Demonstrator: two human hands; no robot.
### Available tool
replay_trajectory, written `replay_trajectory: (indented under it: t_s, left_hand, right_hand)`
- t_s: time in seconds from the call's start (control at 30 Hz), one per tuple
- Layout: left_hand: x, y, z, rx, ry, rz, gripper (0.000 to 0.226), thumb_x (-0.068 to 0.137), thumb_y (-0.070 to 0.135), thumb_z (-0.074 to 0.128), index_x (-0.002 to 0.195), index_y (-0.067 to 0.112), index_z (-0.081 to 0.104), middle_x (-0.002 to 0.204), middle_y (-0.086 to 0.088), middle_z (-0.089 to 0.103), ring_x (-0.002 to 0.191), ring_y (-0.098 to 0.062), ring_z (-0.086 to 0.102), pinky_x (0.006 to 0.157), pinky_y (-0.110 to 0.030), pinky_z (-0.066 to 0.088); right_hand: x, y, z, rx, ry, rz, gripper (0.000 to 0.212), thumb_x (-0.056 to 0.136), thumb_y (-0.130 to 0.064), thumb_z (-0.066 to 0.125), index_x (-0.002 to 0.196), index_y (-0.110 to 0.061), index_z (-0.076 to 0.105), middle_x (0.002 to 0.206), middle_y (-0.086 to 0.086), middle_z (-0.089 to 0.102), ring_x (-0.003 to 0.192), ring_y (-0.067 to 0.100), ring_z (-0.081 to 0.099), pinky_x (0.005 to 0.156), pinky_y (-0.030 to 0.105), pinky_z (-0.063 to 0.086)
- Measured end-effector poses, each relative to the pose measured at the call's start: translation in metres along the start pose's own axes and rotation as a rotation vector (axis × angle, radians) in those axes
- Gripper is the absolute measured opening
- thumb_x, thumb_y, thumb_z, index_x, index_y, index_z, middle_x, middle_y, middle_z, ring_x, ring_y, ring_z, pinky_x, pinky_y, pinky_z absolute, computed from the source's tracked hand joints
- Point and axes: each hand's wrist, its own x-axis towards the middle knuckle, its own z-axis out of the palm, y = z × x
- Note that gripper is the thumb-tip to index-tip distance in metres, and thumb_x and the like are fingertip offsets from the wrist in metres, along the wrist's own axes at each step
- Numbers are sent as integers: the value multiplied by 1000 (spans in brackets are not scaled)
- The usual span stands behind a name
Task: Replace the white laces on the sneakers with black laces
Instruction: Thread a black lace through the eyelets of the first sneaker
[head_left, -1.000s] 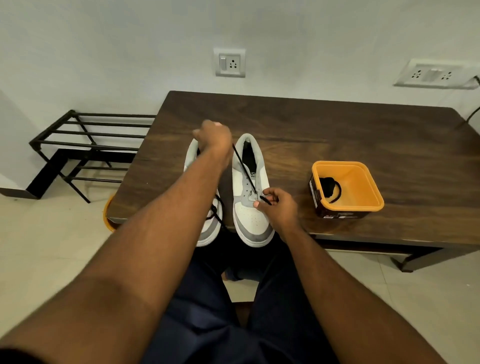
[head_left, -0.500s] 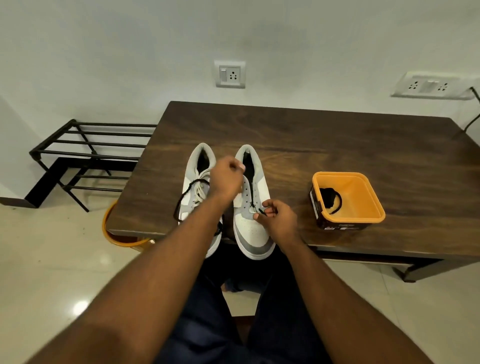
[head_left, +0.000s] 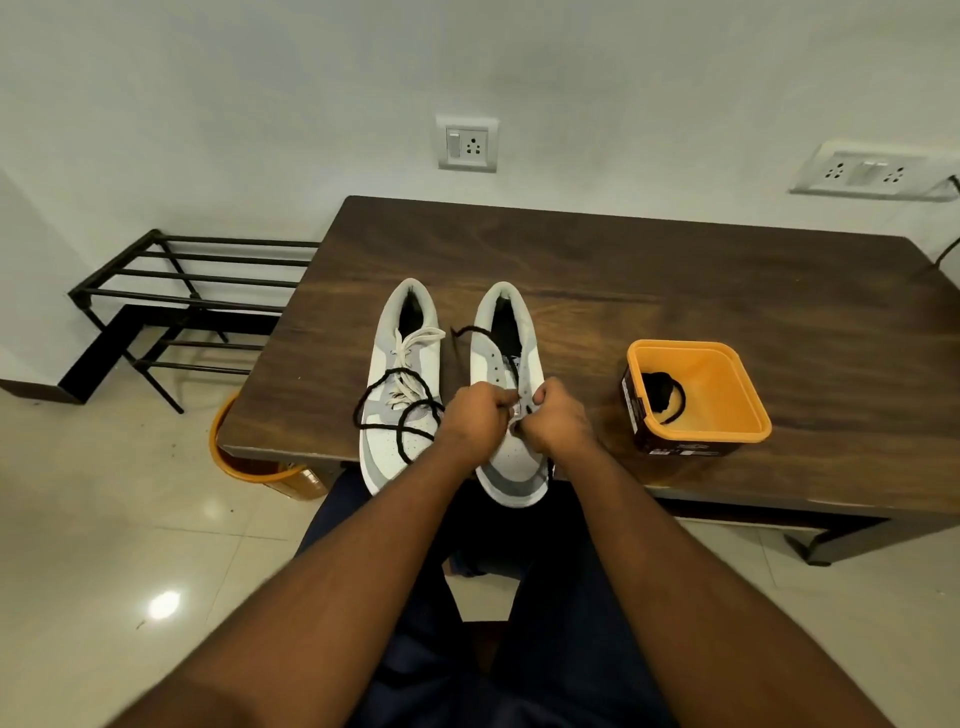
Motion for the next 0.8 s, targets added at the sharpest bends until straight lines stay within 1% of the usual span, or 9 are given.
replay_trajectory:
  t_s: [0.07, 0.13, 0.17, 0.23, 0.33, 0.47, 0.6, 0.7, 0.8]
  left_hand:
    - [-7, -9, 3, -333, 10, -34, 36, 98, 5, 48, 130, 13, 63, 69, -11, 68, 56, -26, 63, 55, -32, 55]
    - [-6, -7, 5, -444, -11, -103, 35, 100, 8, 45, 130, 14, 61, 56, -9, 55, 39, -21, 50, 39, -25, 44]
    - [-3, -4, 5, -438, -25, -128, 32, 101, 10, 43, 126, 15, 62, 57, -11, 53, 38, -22, 50, 36, -23, 42]
    - [0, 5, 3, -416, -65, -161, 22, 102, 14, 44, 99, 9, 65, 58, -13, 52, 36, -22, 50, 35, -23, 41]
    - [6, 11, 0, -519, -150, -258, 34, 102, 18, 48, 69, 10, 51, 54, -9, 44, 31, -13, 40, 35, -15, 33]
    - [12, 11, -5, -696, -169, -373, 17, 96, 14, 60, 80, 15, 63, 41, 3, 42, 30, -6, 33, 36, -10, 26]
    - [13, 14, -5, -728, -63, -339, 7, 90, 6, 64, 86, 3, 70, 46, -5, 48, 29, -7, 37, 34, -13, 29]
    - [6, 18, -1, -794, 71, -235, 10, 90, 1, 61, 83, -1, 68, 50, -6, 53, 29, -8, 38, 32, -15, 28]
    - [7, 24, -7, -917, 222, -164, 16, 91, 0, 61, 79, 7, 67, 58, -4, 59, 36, -5, 44, 38, -17, 37]
  right_hand:
    - [1, 0, 2, 261, -76, 95, 39, 78, -7, 72, 97, -18, 40, 84, 9, 52, 60, 21, 53, 47, 27, 39]
    - [1, 3, 2, 504, -141, 168, 42, 80, 2, 68, 96, -20, 36, 70, 9, 47, 42, 15, 38, 37, 22, 31]
    - [0, 4, 1, 565, -154, 185, 42, 81, 5, 65, 97, -20, 35, 64, 8, 44, 40, 13, 34, 35, 19, 28]
    - [-3, 7, -2, 637, -170, 187, 43, 82, 8, 63, 100, -19, 35, 60, 7, 44, 38, 12, 31, 33, 16, 26]
    - [-8, 7, -4, 697, -190, 174, 44, 82, 2, 68, 103, -18, 36, 60, 8, 49, 39, 12, 31, 34, 18, 32]
    - [-8, 10, 1, 674, -155, 135, 47, 79, -17, 77, 104, -18, 38, 64, 8, 46, 41, 13, 35, 38, 23, 40]
    - [-10, 13, -1, 633, -165, 77, 38, 84, -32, 73, 102, -19, 42, 78, 11, 54, 46, 16, 47, 45, 30, 49]
    - [-12, 16, -3, 674, -163, 76, 32, 88, -31, 69, 103, -18, 44, 78, 6, 53, 47, 16, 51, 47, 31, 53]
    - [-11, 24, 3, 684, -75, 58, 23, 91, -22, 67, 100, -16, 46, 72, 9, 56, 42, 17, 53, 44, 29, 52]
